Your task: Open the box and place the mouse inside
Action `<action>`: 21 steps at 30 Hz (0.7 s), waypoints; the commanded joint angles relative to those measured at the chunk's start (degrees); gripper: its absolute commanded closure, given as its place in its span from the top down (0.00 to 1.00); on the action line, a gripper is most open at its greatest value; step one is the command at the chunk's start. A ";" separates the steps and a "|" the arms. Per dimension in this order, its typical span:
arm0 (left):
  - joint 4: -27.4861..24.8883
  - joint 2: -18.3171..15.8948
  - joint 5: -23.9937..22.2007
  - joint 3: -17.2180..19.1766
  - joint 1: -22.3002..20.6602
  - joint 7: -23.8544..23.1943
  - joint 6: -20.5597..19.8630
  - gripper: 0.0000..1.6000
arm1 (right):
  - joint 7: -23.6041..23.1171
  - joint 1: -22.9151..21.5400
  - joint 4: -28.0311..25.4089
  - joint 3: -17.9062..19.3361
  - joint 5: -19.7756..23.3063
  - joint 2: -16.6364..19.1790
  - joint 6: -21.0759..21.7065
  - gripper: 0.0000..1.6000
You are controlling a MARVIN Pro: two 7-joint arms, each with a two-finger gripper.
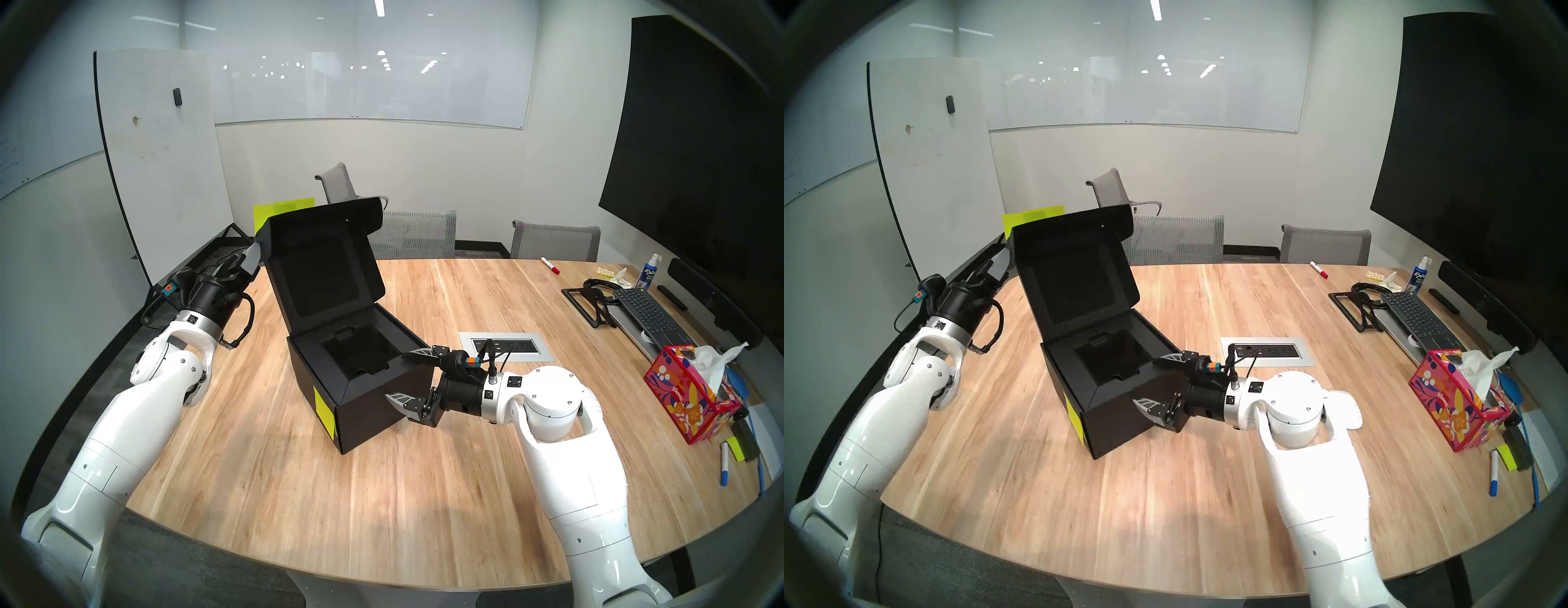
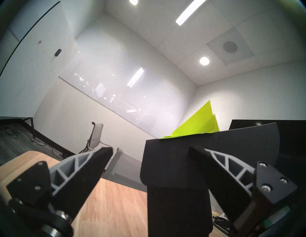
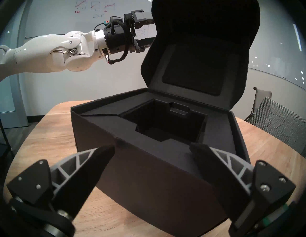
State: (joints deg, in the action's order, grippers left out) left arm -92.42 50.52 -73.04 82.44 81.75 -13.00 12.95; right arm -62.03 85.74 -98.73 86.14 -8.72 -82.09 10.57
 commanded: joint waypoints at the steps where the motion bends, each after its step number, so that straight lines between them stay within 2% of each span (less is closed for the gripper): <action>1: -1.83 -0.51 0.56 1.24 0.16 1.26 0.93 1.00 | 0.24 2.55 2.83 -0.48 -0.60 0.11 0.70 0.98; 11: -0.30 -0.41 1.69 1.81 -1.04 1.93 2.20 1.00 | 0.34 2.19 3.29 -0.61 -0.62 0.10 0.63 0.98; 21: -5.62 -2.20 6.72 3.26 0.64 -0.43 7.16 1.00 | 1.09 1.85 3.61 -0.15 0.06 -0.59 0.26 0.97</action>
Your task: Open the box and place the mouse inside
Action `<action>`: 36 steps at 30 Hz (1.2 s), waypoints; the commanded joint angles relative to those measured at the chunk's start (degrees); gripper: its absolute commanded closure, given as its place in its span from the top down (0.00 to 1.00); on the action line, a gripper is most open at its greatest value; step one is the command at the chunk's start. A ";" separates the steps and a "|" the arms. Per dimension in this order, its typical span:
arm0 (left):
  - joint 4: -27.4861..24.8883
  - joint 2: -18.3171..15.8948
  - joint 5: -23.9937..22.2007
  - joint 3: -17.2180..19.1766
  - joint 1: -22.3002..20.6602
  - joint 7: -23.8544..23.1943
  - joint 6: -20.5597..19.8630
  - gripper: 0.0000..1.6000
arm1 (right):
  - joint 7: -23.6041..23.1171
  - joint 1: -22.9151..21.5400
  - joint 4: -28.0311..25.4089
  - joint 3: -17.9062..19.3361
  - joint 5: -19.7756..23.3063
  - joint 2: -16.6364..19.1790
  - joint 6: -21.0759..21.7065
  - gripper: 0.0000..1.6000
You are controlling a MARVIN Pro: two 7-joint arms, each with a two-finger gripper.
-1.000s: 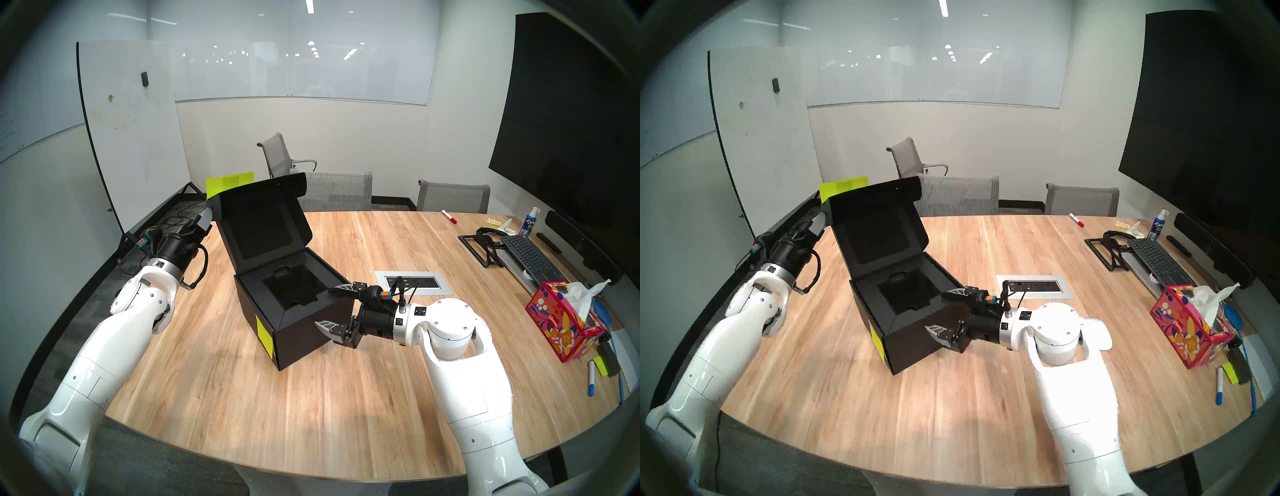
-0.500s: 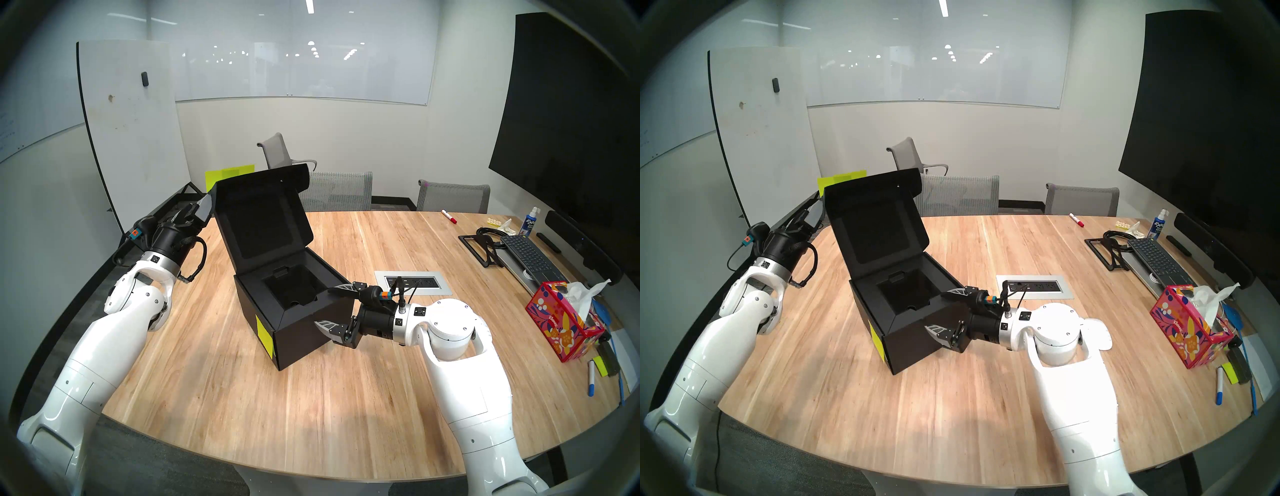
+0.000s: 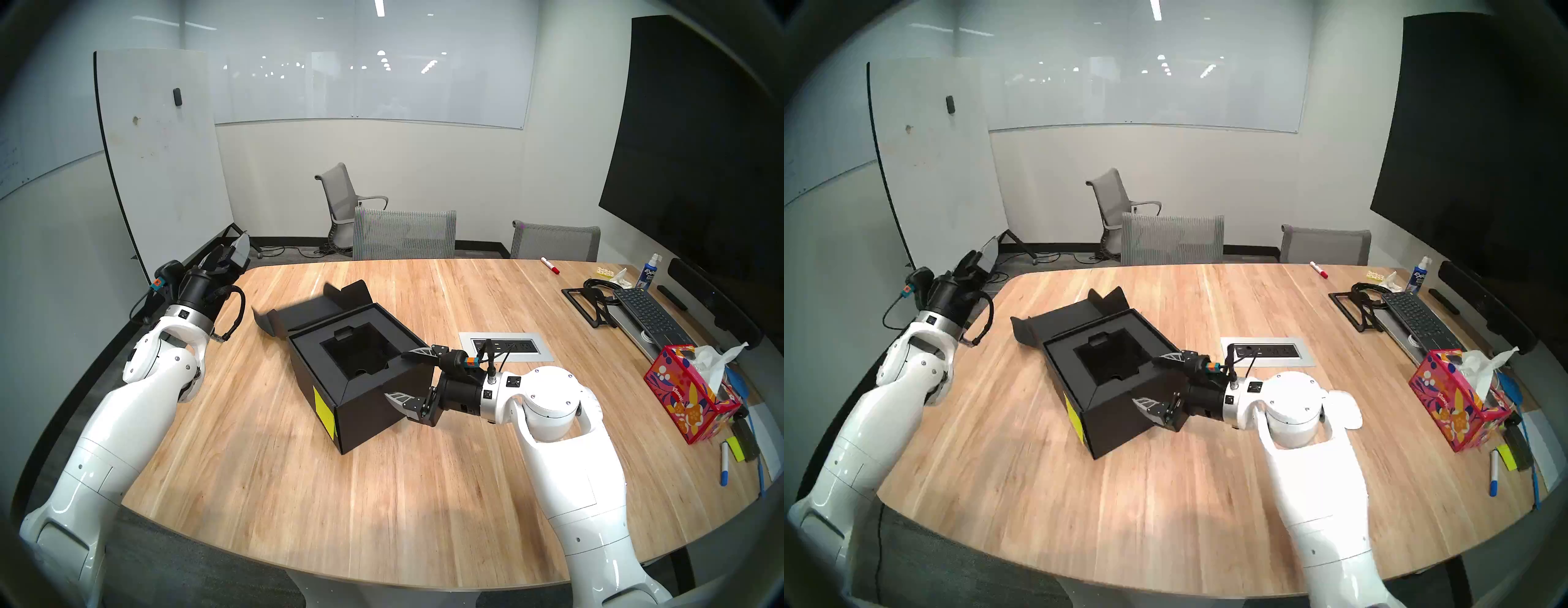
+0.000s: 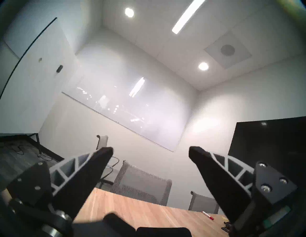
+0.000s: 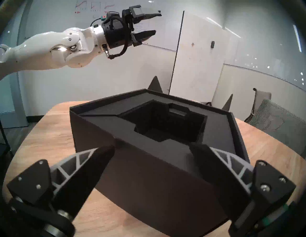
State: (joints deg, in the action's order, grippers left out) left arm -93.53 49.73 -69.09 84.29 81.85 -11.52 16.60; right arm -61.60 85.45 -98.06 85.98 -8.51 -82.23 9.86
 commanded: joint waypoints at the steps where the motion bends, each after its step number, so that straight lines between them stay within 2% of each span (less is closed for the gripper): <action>1: -5.16 -1.53 3.26 1.49 1.01 -2.01 3.90 1.00 | 0.77 2.06 2.92 0.13 0.03 -0.53 0.94 0.97; 4: -6.85 -1.69 4.89 1.62 2.57 -2.14 5.21 1.00 | 1.20 1.98 2.41 0.68 0.64 -0.83 0.70 0.97; 5: -7.75 -2.06 6.75 1.41 3.75 -2.50 6.27 1.00 | 1.57 2.19 1.81 1.30 1.36 -1.25 0.65 0.98; 11: -9.70 -1.88 10.10 0.53 5.92 -2.17 7.73 1.00 | 2.15 2.24 -0.26 3.13 2.94 -2.14 0.24 0.97; 14: -9.90 -1.65 12.82 -0.57 6.12 -1.87 8.27 1.00 | 2.25 1.83 -1.12 4.01 3.64 -2.26 0.15 0.98; 17: -9.27 -1.18 15.88 -2.27 5.41 -1.60 8.78 1.00 | 2.37 1.39 -2.39 4.78 3.90 -2.18 -0.09 0.95; 25: -7.67 0.84 18.21 -5.83 3.58 -0.59 8.69 1.00 | 2.12 1.65 -4.70 6.06 4.45 -2.36 0.27 1.00; 36: -7.15 0.92 20.02 -6.97 2.78 -0.31 9.74 1.00 | 3.09 2.98 -7.79 8.50 4.89 -2.70 -0.40 1.00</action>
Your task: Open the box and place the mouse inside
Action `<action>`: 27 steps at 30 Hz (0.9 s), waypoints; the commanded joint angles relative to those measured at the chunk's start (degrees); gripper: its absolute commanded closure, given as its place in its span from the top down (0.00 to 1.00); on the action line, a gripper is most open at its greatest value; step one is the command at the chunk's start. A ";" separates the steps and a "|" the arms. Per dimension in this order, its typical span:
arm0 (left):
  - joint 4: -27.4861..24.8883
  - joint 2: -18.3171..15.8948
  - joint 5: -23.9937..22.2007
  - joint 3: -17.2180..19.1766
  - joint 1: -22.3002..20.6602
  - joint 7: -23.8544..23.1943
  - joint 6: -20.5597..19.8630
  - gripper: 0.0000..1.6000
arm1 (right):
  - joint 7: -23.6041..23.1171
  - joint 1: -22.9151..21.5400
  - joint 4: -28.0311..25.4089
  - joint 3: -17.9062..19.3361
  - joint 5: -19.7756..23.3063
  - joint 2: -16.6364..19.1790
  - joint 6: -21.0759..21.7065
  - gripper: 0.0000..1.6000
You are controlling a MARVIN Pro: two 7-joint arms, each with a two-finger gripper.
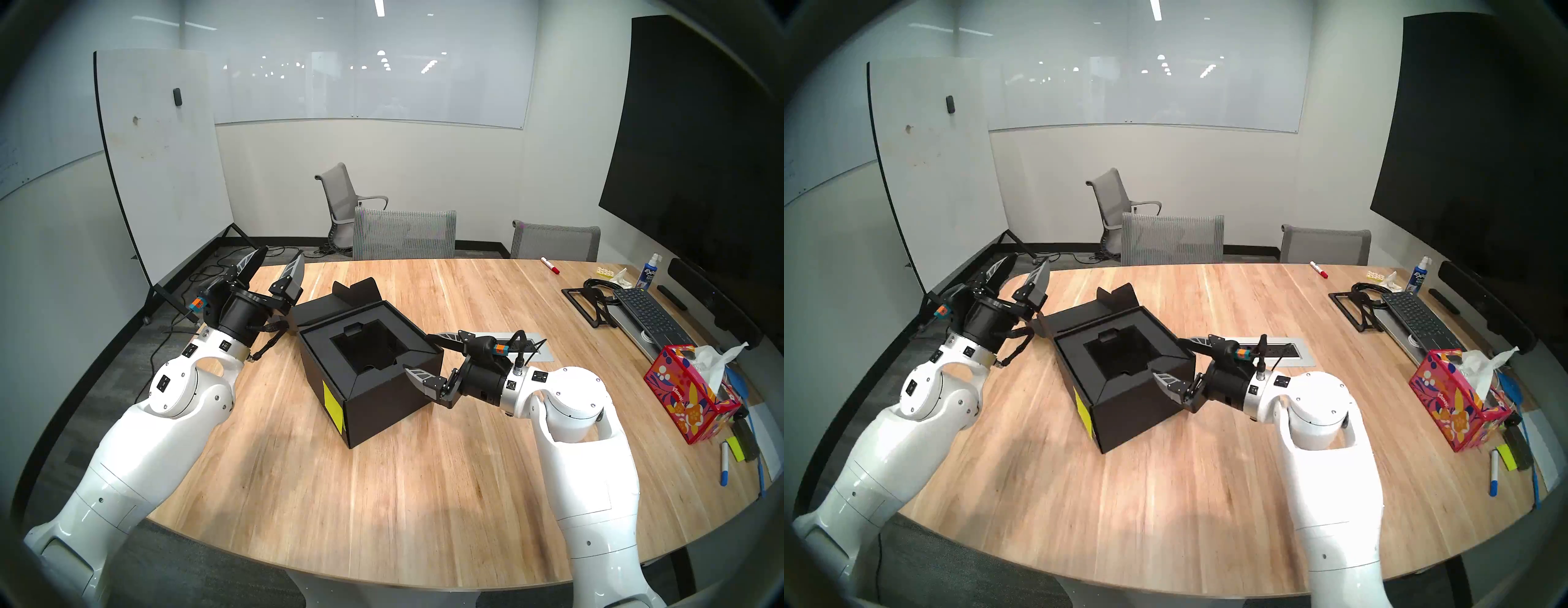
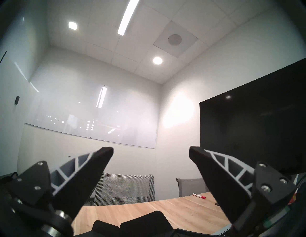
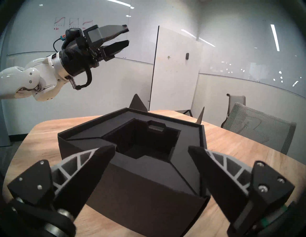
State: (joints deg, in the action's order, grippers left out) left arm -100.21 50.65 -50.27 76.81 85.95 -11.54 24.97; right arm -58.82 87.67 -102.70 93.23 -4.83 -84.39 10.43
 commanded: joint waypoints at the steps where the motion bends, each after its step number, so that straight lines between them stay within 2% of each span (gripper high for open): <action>1: -0.53 -0.09 1.54 0.47 -1.23 -0.31 1.53 1.00 | 0.51 1.16 -3.61 1.66 1.39 -0.65 -1.15 1.00; 17: -2.36 -1.69 10.61 -0.15 0.16 -1.08 3.82 1.00 | 2.77 6.03 -11.36 9.51 5.78 -3.68 -1.22 1.00; 23: -2.15 -1.63 13.84 -0.23 1.26 -0.05 3.91 1.00 | 4.24 5.47 -11.12 12.69 6.20 -3.76 -0.50 1.00; 27: -1.42 -1.45 14.19 -0.26 1.74 0.48 3.64 1.00 | 5.10 4.90 -10.29 15.05 6.24 -3.35 -0.19 1.00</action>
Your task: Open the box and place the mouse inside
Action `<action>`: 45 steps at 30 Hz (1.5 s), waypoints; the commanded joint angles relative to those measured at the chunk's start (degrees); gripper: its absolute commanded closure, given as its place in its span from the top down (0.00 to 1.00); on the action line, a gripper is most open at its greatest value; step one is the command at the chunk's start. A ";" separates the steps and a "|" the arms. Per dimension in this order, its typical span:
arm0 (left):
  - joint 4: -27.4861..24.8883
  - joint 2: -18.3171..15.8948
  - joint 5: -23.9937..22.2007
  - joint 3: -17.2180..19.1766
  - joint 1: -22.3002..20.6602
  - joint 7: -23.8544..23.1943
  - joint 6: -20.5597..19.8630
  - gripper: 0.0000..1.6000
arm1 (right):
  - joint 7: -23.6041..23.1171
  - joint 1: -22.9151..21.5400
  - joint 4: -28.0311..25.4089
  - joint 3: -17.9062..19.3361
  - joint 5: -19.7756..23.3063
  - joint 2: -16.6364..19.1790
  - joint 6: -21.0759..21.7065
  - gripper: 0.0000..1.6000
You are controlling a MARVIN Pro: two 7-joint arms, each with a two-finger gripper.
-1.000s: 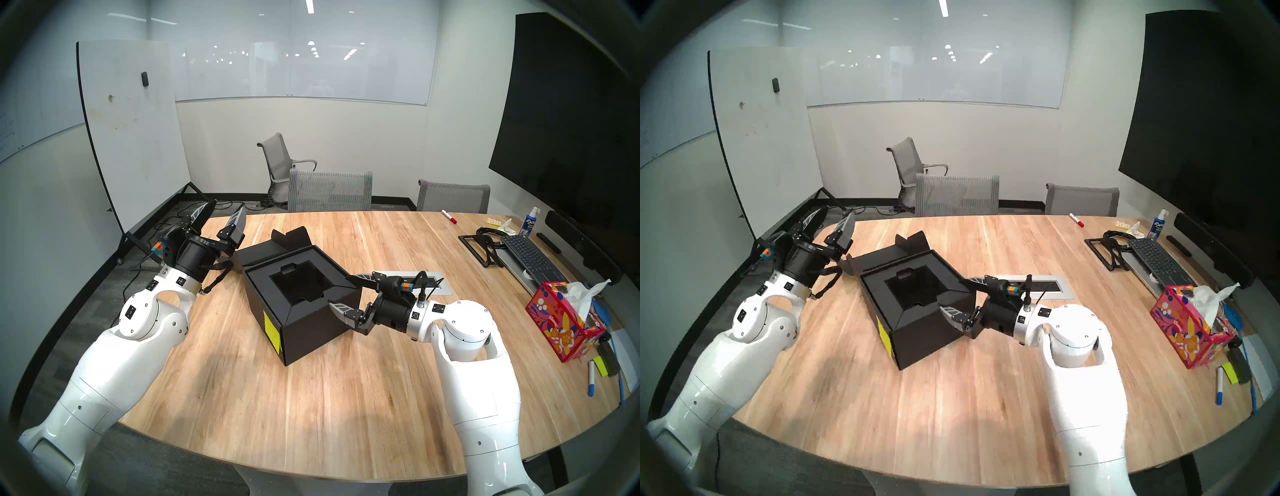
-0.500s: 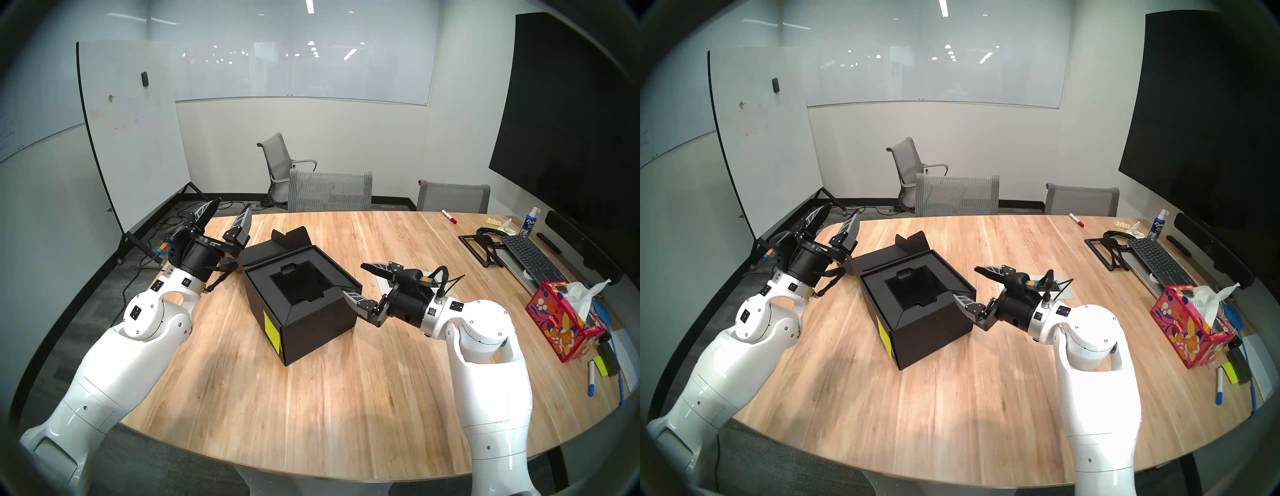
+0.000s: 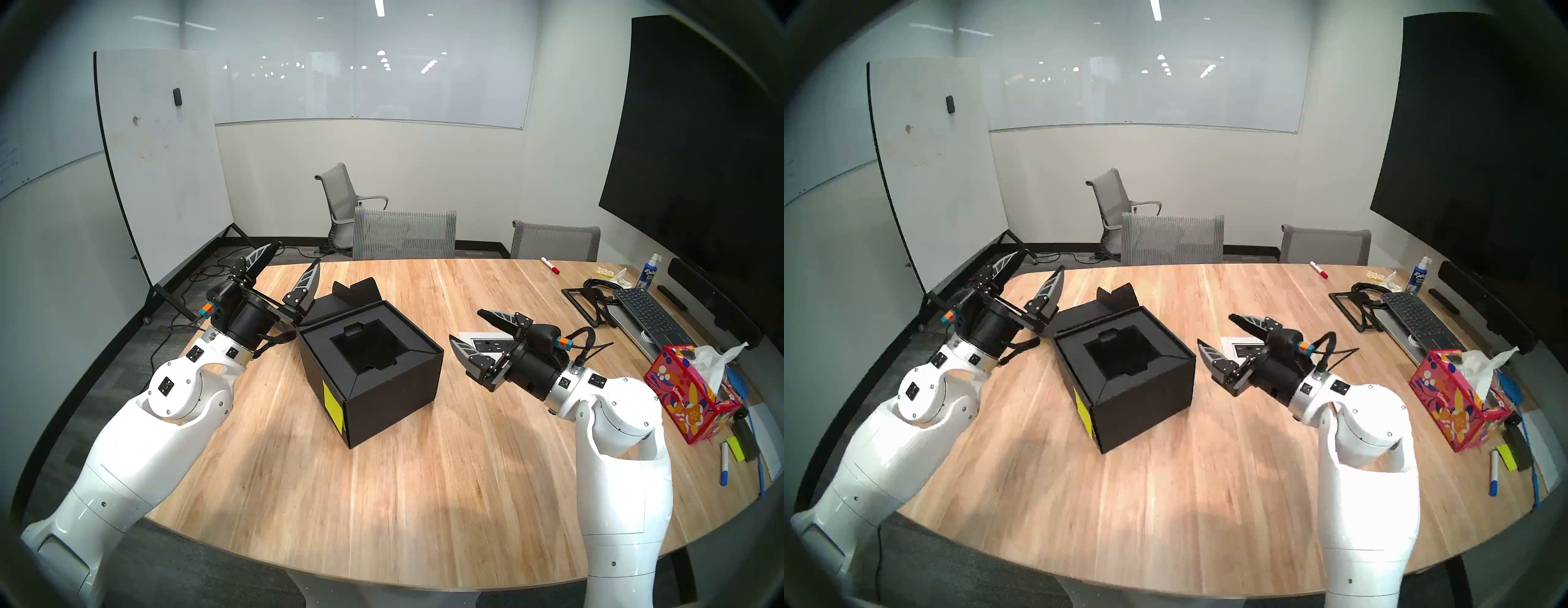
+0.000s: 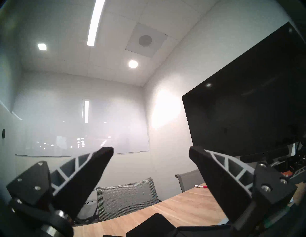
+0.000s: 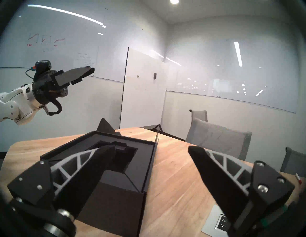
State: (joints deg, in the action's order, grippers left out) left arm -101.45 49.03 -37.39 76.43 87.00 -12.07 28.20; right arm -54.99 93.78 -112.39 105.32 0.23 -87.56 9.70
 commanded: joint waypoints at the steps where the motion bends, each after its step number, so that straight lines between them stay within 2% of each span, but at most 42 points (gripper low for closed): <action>1: -0.07 0.18 1.37 0.11 0.75 1.08 0.34 1.00 | 1.47 -1.26 -0.44 3.54 1.17 -0.14 0.66 1.00; 17: -0.06 1.51 3.60 -1.27 -0.13 3.21 -0.79 1.00 | 2.26 -0.62 1.39 12.70 2.81 0.71 0.45 1.00; 25: -0.46 1.62 4.08 -0.99 0.27 4.12 -0.85 1.00 | 4.63 0.60 0.14 14.55 1.83 -1.00 -0.63 1.00; 32: -1.57 1.19 4.23 -0.72 1.15 4.51 -0.94 1.00 | 8.39 1.83 -1.03 15.62 -0.37 -2.70 0.69 1.00; 42: -4.17 0.69 5.04 -1.06 1.73 4.91 -1.57 1.00 | 10.33 2.84 -1.97 18.61 -1.37 -3.44 1.54 1.00; 45: -5.29 0.50 5.20 -1.16 1.92 5.10 -2.03 1.00 | 10.38 2.73 -1.58 19.72 -1.81 -2.59 2.32 1.00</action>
State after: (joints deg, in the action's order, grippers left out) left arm -103.59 50.04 -32.53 75.14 88.82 -7.07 26.74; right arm -45.31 96.86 -112.58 123.32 -1.76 -90.57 11.02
